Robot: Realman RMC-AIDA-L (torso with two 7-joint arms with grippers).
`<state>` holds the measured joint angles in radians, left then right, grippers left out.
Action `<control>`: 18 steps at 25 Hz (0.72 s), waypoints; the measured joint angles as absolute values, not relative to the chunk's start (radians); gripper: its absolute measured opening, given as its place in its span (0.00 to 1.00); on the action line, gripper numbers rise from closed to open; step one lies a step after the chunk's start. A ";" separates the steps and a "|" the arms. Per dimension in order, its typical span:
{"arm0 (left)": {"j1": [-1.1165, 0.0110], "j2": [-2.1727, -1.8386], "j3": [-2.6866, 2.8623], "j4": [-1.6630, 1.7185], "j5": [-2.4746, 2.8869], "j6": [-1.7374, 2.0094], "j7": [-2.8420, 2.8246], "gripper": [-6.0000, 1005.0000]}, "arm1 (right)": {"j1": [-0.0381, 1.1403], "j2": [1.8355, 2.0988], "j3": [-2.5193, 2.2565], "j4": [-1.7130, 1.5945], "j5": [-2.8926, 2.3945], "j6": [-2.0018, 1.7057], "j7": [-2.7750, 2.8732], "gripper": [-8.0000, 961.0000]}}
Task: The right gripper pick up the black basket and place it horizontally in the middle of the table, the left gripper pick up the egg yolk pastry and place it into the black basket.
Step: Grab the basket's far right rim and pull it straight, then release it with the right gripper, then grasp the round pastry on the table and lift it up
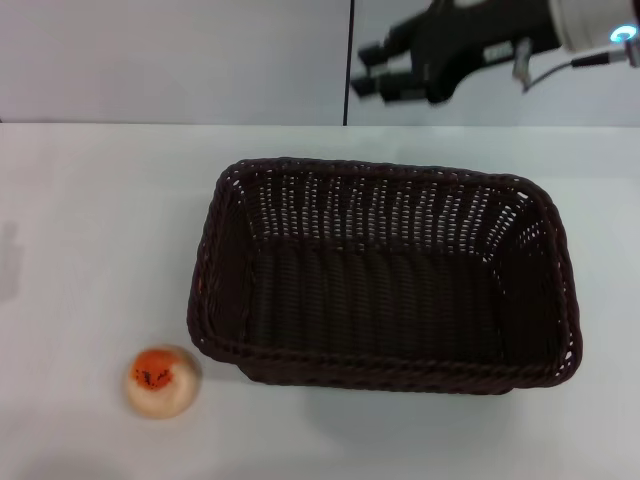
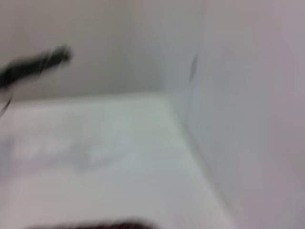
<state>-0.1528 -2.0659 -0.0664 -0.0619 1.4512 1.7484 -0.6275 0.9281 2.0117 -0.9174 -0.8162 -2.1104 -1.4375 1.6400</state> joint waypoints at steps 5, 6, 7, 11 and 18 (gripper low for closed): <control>-0.149 -2.061 -0.028 -0.043 1.452 1.752 -0.631 0.59 | 0.777 2.022 -0.844 -0.840 -1.870 -1.396 1.553 0.35; -0.148 -2.061 -0.002 -0.026 1.452 1.752 -0.638 0.59 | 0.735 2.030 -0.829 -0.836 -1.812 -1.390 1.524 0.35; -0.148 -2.060 0.033 -0.001 1.453 1.751 -0.652 0.59 | 0.698 2.039 -0.817 -0.829 -1.752 -1.385 1.482 0.35; -0.149 -2.060 0.147 0.082 1.453 1.738 -0.716 0.59 | 0.541 2.072 -0.797 -0.752 -1.502 -1.376 1.265 0.35; -0.116 -2.044 0.431 0.271 1.483 1.709 -0.845 0.59 | 0.366 2.071 -0.710 -0.477 -1.102 -1.420 1.065 0.35</control>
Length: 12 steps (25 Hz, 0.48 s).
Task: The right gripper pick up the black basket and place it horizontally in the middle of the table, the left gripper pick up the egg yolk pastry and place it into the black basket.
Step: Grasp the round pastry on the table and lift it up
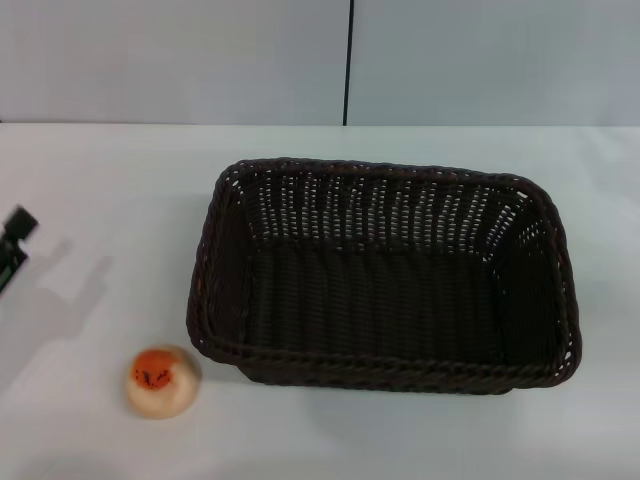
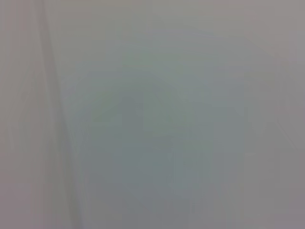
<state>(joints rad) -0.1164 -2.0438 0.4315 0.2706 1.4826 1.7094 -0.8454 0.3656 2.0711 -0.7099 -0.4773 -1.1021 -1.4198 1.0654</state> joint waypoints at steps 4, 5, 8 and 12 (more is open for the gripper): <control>-0.109 -2.041 0.438 0.279 1.506 1.708 -0.851 0.59 | 0.314 2.074 -0.642 -0.402 -1.009 -1.451 1.008 0.35; -0.099 -2.024 0.441 0.301 1.609 1.709 -0.890 0.59 | 0.308 2.072 -0.620 -0.380 -0.993 -1.450 1.006 0.35; -0.094 -2.009 0.443 0.310 1.706 1.714 -0.922 0.59 | 0.299 2.066 -0.576 -0.343 -0.978 -1.441 1.005 0.35; -0.091 -2.000 0.445 0.314 1.804 1.717 -0.942 0.59 | 0.295 2.065 -0.546 -0.335 -0.977 -1.406 1.005 0.35</control>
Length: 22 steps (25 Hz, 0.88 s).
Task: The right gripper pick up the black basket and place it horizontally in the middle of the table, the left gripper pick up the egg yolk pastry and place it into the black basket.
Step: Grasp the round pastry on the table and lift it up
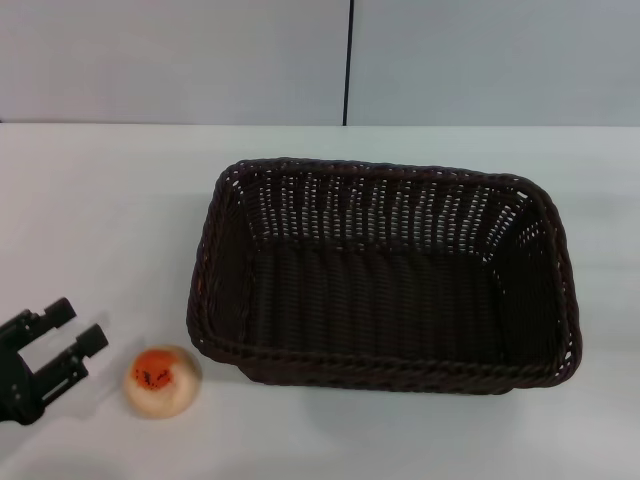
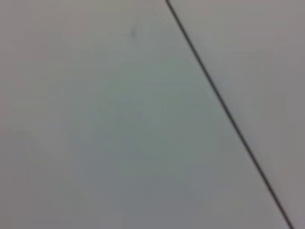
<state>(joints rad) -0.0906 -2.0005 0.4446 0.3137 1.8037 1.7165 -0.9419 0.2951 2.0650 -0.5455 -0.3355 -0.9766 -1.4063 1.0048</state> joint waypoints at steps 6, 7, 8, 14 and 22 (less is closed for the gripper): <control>-0.087 -2.006 0.446 0.321 1.867 1.709 -0.958 0.59 | 0.299 2.068 -0.544 -0.322 -0.985 -1.389 0.973 0.35; -0.087 -2.011 0.446 0.321 1.896 1.697 -0.958 0.58 | 0.299 2.068 -0.546 -0.321 -0.987 -1.389 0.968 0.35; -0.088 -2.013 0.446 0.322 1.908 1.692 -0.958 0.58 | 0.299 2.069 -0.548 -0.320 -0.988 -1.389 0.963 0.35; -0.099 -2.024 0.447 0.321 1.957 1.664 -0.960 0.58 | 0.310 2.070 -0.558 -0.299 -0.988 -1.383 0.901 0.35; -0.109 -2.032 0.449 0.321 1.991 1.659 -0.960 0.58 | 0.317 2.068 -0.560 -0.297 -0.988 -1.375 0.899 0.35</control>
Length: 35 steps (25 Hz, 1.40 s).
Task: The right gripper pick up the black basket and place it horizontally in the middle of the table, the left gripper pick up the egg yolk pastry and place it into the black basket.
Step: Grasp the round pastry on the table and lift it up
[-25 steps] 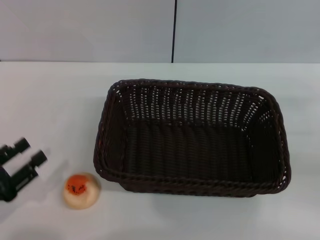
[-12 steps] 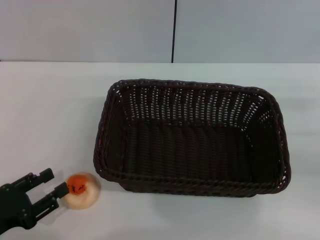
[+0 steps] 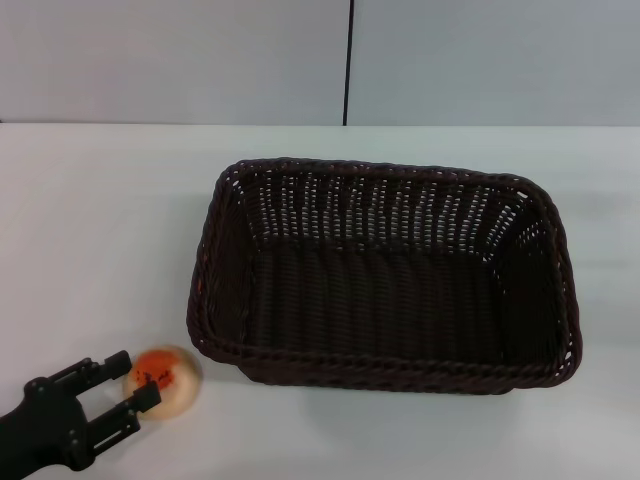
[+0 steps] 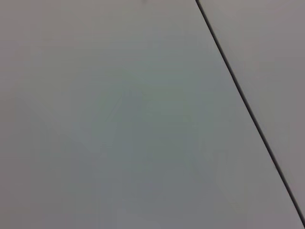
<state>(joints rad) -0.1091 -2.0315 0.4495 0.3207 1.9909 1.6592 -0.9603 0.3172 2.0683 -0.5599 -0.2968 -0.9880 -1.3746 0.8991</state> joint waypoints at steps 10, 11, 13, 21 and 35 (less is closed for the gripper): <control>-0.123 -2.044 0.449 0.322 2.014 1.642 -0.970 0.58 | 0.315 2.072 -0.560 -0.295 -0.996 -1.402 0.865 0.35; -0.124 -2.045 0.449 0.322 2.015 1.640 -0.970 0.58 | 0.315 2.072 -0.560 -0.295 -0.996 -1.403 0.863 0.35; -0.126 -2.046 0.449 0.322 2.019 1.639 -0.971 0.58 | 0.315 2.072 -0.561 -0.295 -0.997 -1.405 0.861 0.35; -0.131 -2.052 0.449 0.322 2.025 1.626 -0.963 0.34 | 0.315 2.072 -0.557 -0.294 -0.997 -1.407 0.861 0.35; -0.134 -2.055 0.438 0.323 2.019 1.606 -0.958 0.15 | 0.314 2.072 -0.552 -0.293 -0.997 -1.406 0.860 0.35</control>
